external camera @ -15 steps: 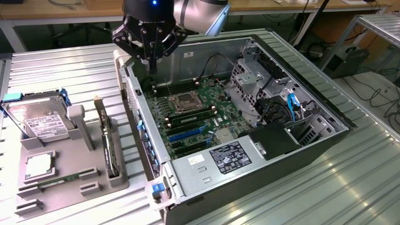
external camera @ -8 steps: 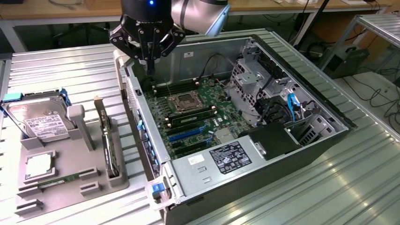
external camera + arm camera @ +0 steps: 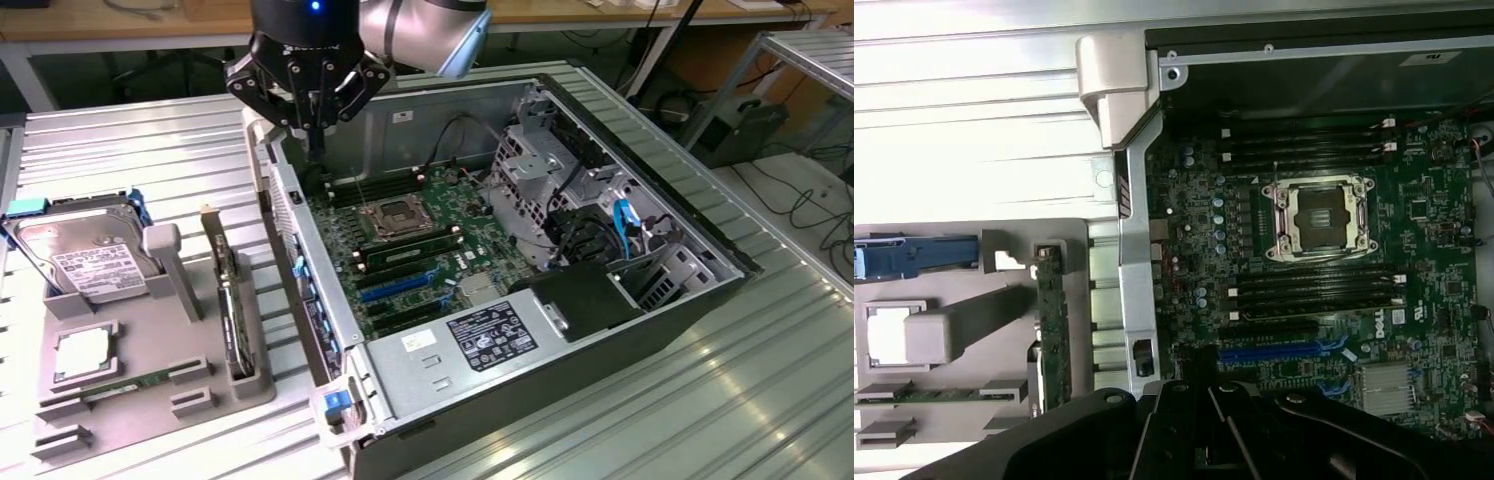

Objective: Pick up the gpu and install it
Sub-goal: 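Reach for the gpu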

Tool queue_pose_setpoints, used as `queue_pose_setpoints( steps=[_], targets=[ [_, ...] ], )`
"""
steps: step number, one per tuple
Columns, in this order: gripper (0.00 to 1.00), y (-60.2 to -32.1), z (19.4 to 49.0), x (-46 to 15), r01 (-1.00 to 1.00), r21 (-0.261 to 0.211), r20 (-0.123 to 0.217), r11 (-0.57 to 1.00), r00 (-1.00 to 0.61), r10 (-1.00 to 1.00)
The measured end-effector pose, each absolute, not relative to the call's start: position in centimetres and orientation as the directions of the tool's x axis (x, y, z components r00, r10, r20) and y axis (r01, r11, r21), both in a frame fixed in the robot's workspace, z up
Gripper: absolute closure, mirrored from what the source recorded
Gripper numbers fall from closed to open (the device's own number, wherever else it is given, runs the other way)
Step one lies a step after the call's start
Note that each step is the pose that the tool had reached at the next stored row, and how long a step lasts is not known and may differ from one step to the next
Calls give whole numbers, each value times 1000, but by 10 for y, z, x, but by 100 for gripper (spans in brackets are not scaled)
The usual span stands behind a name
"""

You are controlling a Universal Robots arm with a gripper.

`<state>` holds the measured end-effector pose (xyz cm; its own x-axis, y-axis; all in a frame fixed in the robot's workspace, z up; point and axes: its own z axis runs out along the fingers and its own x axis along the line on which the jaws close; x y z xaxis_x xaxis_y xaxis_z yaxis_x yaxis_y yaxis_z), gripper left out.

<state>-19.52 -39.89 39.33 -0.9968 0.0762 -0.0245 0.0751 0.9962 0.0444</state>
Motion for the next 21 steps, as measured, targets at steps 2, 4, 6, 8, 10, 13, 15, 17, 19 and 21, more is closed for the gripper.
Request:
queue_pose_setpoints(
  steps=[2, 4, 6, 8, 10, 13, 15, 17, 19, 21],
  targets=[
    [89, -399, 393, -196, 75, 44, -24, 996, -997, 76],
    [89, -399, 393, -198, 75, 44, -24, 996, -997, 76],
    [89, -399, 393, -198, 75, 44, -24, 996, -997, 76],
    [89, -399, 393, -199, 75, 44, -24, 996, -997, 76],
    [89, -399, 393, -201, 75, 44, -24, 996, -997, 76],
    [89, -399, 393, -202, 75, 44, -24, 996, -997, 76],
    [89, -399, 393, -203, 75, 44, -24, 996, -997, 76],
    [89, -399, 393, -205, 75, 44, -24, 996, -997, 76],
    [89, -399, 393, -206, 75, 44, -24, 996, -997, 76],
    [89, -399, 393, -207, 75, 44, -24, 996, -997, 76]
  ],
)
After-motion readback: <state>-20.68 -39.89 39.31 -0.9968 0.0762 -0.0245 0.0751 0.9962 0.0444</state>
